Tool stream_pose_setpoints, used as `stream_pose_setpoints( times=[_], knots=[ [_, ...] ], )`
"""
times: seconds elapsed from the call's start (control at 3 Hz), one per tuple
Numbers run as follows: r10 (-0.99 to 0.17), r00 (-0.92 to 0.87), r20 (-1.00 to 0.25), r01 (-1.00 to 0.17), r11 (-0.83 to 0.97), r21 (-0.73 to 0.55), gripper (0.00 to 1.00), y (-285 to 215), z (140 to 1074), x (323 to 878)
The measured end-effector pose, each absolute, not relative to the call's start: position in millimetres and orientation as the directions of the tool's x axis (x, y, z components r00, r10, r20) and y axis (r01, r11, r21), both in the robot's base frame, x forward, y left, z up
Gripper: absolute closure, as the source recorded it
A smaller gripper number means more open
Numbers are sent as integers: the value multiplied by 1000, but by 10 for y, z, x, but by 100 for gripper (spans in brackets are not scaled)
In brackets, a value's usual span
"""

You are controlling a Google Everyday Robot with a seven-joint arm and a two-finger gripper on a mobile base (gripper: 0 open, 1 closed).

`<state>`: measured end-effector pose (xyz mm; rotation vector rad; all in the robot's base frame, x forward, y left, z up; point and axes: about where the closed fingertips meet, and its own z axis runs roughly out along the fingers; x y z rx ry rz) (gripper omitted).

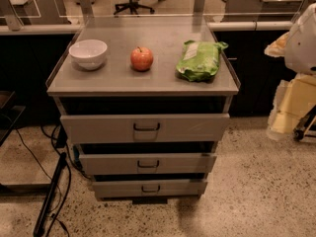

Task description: Open top drawer

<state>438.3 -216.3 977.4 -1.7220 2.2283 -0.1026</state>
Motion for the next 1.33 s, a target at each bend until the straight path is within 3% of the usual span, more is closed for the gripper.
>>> stream_pose_setpoints(
  times=[0.67, 1.33],
  knots=[
    [-957, -210, -201, -941, 253, -225, 0, -2040, 9358, 4429],
    [-965, -163, -208, -976, 189, -113, 0, -1752, 8735, 4421]
  ],
)
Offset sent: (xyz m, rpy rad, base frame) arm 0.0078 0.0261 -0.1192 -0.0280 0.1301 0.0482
